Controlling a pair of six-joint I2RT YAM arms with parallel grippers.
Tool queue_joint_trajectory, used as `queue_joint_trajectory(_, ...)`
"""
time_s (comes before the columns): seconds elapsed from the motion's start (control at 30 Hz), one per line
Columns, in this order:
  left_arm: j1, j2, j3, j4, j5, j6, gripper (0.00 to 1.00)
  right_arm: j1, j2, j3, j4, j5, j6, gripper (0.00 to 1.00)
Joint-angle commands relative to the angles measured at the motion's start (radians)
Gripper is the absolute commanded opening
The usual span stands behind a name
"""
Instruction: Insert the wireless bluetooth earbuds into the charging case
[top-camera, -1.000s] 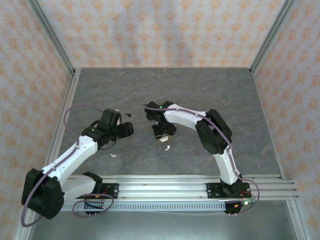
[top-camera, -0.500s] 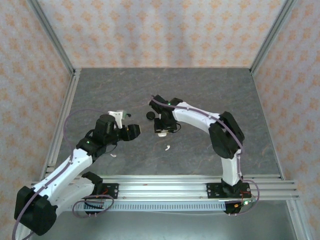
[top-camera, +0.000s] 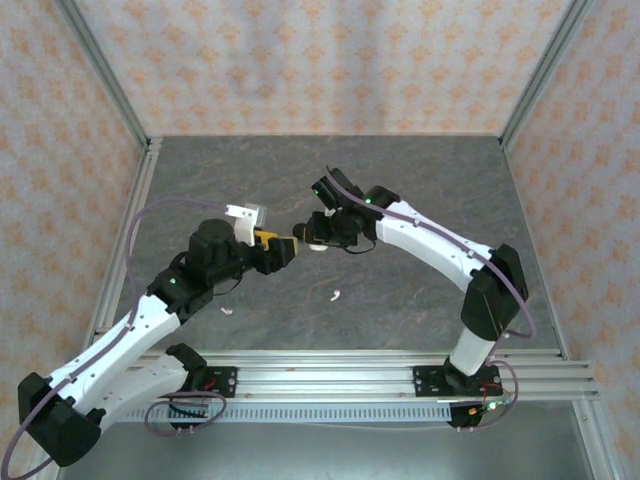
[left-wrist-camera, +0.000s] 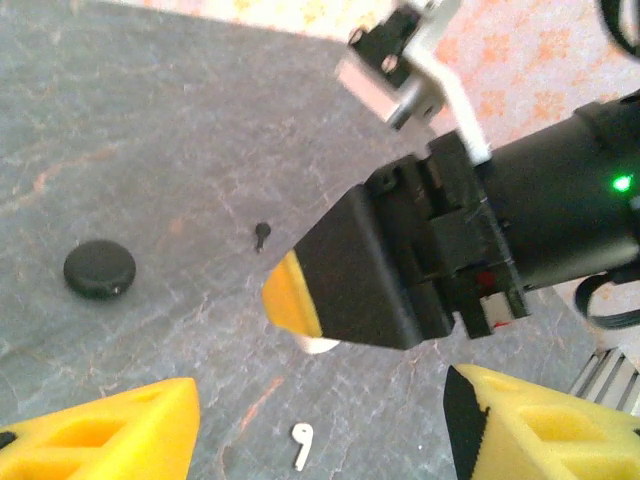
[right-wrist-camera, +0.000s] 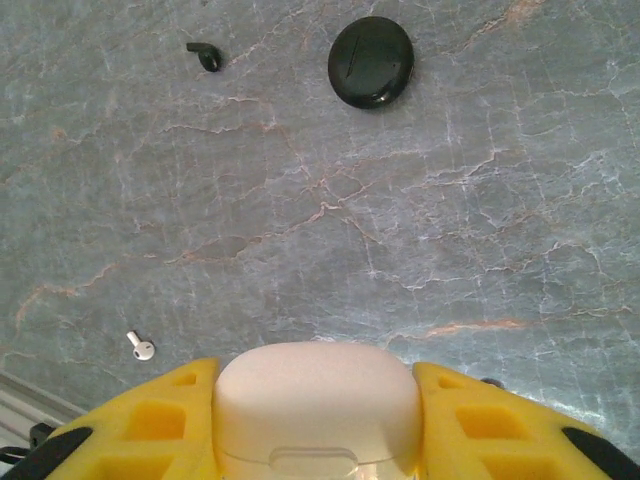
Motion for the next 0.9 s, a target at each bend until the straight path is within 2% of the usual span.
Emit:
queue_joint_trajectory(0.0, -0.004, -0.01, 0.022, -0.015, -0.037, 0.027, 0.67, -0.005, -0.055, 0.029, 0.01, -0.003, 0.039, 0.37)
queue_joint_trajectory(0.23, -0.004, 0.026, 0.025, 0.025, -0.029, 0.044, 0.68, -0.003, -0.098, -0.002, 0.082, -0.033, 0.11, 0.37)
queue_joint_trajectory(0.37, -0.003, 0.052, 0.045, -0.005, -0.069, 0.035, 0.68, -0.003, -0.115, 0.013, 0.076, -0.036, 0.116, 0.37)
queue_joint_trajectory(0.47, -0.004, 0.081, 0.055, 0.008, -0.035, 0.029, 0.68, -0.003, -0.127, 0.023, 0.076, -0.038, 0.122, 0.37)
queue_joint_trajectory(0.63, -0.003, 0.1, 0.023, 0.119, 0.01, -0.009, 0.68, -0.005, -0.133, 0.04, 0.076, -0.056, 0.135, 0.37)
queue_joint_trajectory(0.87, -0.003, 0.06, -0.109, 0.36, -0.004, -0.054, 0.67, -0.015, -0.17, 0.022, 0.076, -0.063, 0.19, 0.37)
